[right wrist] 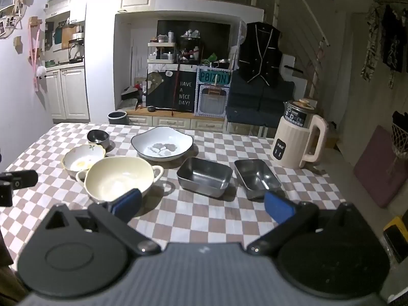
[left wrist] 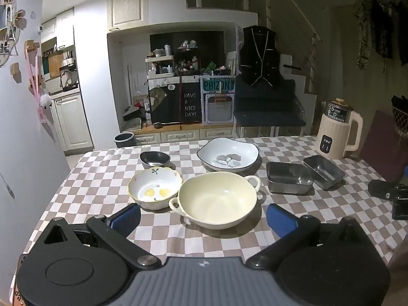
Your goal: Organize plates and bowls
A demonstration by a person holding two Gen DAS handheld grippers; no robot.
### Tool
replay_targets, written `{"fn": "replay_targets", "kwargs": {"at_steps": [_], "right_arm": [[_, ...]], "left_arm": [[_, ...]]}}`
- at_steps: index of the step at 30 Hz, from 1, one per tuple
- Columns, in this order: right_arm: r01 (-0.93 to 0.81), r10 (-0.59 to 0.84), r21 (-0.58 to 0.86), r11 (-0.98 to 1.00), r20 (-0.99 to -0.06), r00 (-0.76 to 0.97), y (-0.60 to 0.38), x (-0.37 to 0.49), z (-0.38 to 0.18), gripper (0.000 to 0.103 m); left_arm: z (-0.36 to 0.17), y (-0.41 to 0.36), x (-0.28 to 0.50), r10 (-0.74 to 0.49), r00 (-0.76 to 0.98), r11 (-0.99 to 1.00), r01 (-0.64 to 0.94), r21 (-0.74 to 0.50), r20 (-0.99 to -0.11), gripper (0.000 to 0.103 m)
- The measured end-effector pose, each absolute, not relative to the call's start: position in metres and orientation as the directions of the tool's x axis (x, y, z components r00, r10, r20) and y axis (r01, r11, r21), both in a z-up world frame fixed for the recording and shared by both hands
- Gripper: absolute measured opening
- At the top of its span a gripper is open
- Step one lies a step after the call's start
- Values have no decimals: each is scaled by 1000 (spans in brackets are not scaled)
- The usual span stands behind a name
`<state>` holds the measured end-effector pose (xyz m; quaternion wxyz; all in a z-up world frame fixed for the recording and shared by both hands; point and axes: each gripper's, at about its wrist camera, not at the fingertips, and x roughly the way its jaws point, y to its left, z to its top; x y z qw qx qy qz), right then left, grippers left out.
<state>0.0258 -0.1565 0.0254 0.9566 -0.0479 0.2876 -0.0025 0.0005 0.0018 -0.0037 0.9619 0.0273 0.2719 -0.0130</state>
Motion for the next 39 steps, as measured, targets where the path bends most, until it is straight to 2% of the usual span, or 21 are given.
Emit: {"fn": "replay_targets", "kwargs": {"at_steps": [39], "right_arm": [[-30,-35,-103,994,-572,820,-158,27,25,103]], "left_arm": [[-6,3,1,-18,846,998,43,36,-534,103]]}}
